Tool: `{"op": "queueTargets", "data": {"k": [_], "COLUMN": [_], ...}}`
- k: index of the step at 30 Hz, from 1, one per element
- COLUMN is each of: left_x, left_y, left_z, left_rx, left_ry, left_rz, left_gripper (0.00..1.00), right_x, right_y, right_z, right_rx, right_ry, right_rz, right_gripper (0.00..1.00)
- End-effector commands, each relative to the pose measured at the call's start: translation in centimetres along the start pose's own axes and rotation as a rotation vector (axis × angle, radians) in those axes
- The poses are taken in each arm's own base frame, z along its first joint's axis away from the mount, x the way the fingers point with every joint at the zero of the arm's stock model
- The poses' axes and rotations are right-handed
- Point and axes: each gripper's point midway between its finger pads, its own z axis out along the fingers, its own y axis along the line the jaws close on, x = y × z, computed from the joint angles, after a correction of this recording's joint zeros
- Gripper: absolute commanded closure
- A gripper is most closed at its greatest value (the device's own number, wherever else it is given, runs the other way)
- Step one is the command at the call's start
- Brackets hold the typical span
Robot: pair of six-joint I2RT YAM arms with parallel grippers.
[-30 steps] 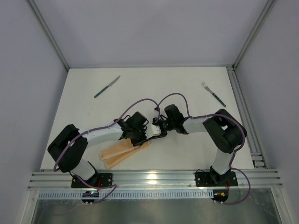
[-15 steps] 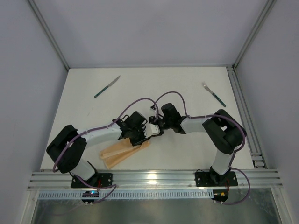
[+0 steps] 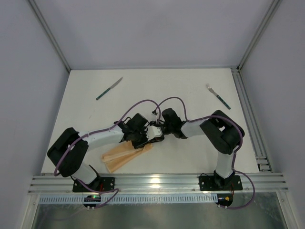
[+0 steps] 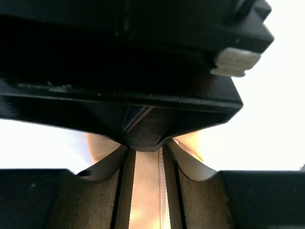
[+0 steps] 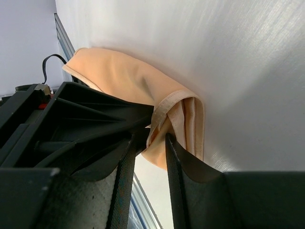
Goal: Fold the napkin into a case and place the utensils inside
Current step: Stuff the top corner of the smaller-rectangle-folded napkin into the folded napkin.
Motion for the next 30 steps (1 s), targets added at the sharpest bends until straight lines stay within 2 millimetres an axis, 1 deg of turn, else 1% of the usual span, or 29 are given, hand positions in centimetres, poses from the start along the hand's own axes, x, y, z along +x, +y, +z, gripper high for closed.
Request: {"op": "queueTargets", "data": {"k": [1,4,5,7,8,9,12,15,16,17,19,20,22,24,26,27,28,29,30], "left_x": [-2.2,-2.1,-2.0,-1.6,-1.6,-1.4,-1.0,-1.2,-1.8,-1.6,-2.2,-2.5,-2.6,-1.7,0.3,2.9,4.3,5.5,7.3], "left_y": [-0.7,-0.4,-0.3,-0.2,-0.1,-0.2,-0.2,-0.2,0.0,-0.2,0.0,0.1,0.4,1.0,1.9,2.3,2.7,2.7,2.1], "left_z": [-0.5,-0.6,-0.6,-0.9,-1.1,-1.2,-1.7,-2.5,-3.0,-3.4,-4.4,-5.4,-6.5,-8.1,-8.9,-9.5,-9.8,-10.1,-10.1], "left_rx": [0.037,0.024,0.015,0.01,0.007,0.008,0.008,0.009,0.005,0.013,0.008,0.0,-0.016,-0.04,-0.069,-0.073,-0.078,-0.067,-0.041], "left_ry": [-0.082,-0.075,-0.069,-0.053,-0.049,-0.04,-0.025,-0.021,-0.033,-0.017,-0.025,-0.029,-0.029,-0.008,0.052,0.116,0.152,0.176,0.211], "left_rz": [0.011,0.011,0.016,0.025,0.027,0.028,0.021,0.012,0.013,0.011,0.016,0.019,0.026,0.025,0.022,-0.009,0.018,0.024,0.019], "left_gripper": [0.69,0.69,0.69,0.69,0.69,0.69,0.68,0.65,0.64,0.63,0.62,0.6,0.59,0.55,0.54,0.53,0.52,0.52,0.51], "right_x": [-1.4,-1.0,-0.8,-0.3,-0.2,-0.2,-0.2,-0.2,-0.2,-0.2,-0.3,-0.2,-0.2,-0.1,-0.1,-0.1,-0.2,-0.1,-0.2], "right_y": [0.0,-1.3,-1.7,-2.3,-2.3,-2.5,-2.7,-2.7,-2.7,-2.7,-2.8,-2.9,-2.9,-2.9,-3.0,-2.9,-2.9,-3.0,-2.9], "right_z": [0.7,0.9,1.0,1.1,1.2,1.2,1.3,1.2,1.3,1.3,1.2,1.2,1.2,1.1,1.1,1.1,1.1,1.1,1.1], "right_rx": [0.029,0.078,0.088,0.1,0.101,0.106,0.116,0.118,0.12,0.122,0.124,0.13,0.132,0.134,0.138,0.137,0.137,0.141,0.139], "right_ry": [-0.057,-0.046,-0.039,-0.025,-0.023,-0.024,-0.021,-0.021,-0.021,-0.02,-0.021,-0.017,-0.017,-0.015,-0.014,-0.012,-0.013,-0.009,-0.01], "right_rz": [-0.013,0.015,0.026,0.048,0.049,0.054,0.055,0.055,0.052,0.053,0.051,0.053,0.052,0.044,0.044,0.042,0.038,0.039,0.035], "right_gripper": [0.66,0.75,0.82,0.87,0.92,0.94,0.96,0.96,0.96,0.96,0.96,0.96,0.96,0.96,0.96,0.96,0.96,0.96,0.96]}}
